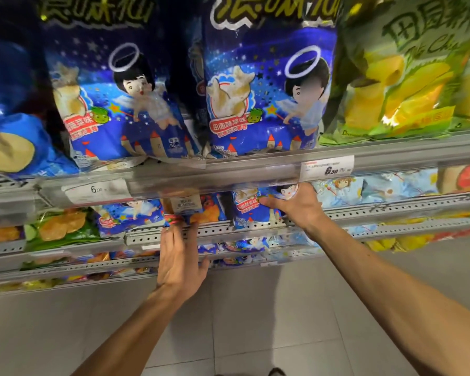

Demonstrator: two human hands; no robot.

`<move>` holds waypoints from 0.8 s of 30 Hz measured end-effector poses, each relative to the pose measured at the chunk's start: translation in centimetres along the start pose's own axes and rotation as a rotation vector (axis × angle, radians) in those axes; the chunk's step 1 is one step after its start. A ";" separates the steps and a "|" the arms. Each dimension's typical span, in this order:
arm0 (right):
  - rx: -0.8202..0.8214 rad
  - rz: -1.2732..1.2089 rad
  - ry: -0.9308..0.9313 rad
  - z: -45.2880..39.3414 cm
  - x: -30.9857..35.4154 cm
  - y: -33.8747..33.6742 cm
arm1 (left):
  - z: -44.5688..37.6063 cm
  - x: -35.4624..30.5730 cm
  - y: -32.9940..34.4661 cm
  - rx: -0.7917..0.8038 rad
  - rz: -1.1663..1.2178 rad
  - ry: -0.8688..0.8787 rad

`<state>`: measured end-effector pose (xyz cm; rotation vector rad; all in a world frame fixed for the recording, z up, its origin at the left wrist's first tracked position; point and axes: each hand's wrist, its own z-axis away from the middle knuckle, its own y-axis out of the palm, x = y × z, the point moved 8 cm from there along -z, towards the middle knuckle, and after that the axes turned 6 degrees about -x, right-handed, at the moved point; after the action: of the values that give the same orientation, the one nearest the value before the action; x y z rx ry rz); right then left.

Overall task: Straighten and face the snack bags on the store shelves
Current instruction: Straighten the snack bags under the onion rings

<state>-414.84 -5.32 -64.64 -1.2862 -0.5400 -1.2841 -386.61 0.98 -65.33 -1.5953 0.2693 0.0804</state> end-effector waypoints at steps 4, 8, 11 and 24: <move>0.044 -0.017 0.103 -1.0 -0.3 0.6 | 0.0 0.0 0.2 0.008 -0.013 -0.008; 0.028 -0.102 0.097 -2.2 0.7 1.1 | 0.0 0.1 0.5 0.011 -0.023 -0.008; 0.039 -0.107 0.040 -2.6 1.1 1.7 | 0.0 0.2 0.6 0.009 -0.032 -0.007; -0.010 0.072 -0.031 -1.2 -1.4 1.9 | 0.1 0.3 0.4 -0.017 0.008 0.017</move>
<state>-413.98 -6.25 -66.94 -1.3243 -0.5055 -1.2105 -386.42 1.08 -65.74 -1.6125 0.2889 0.0757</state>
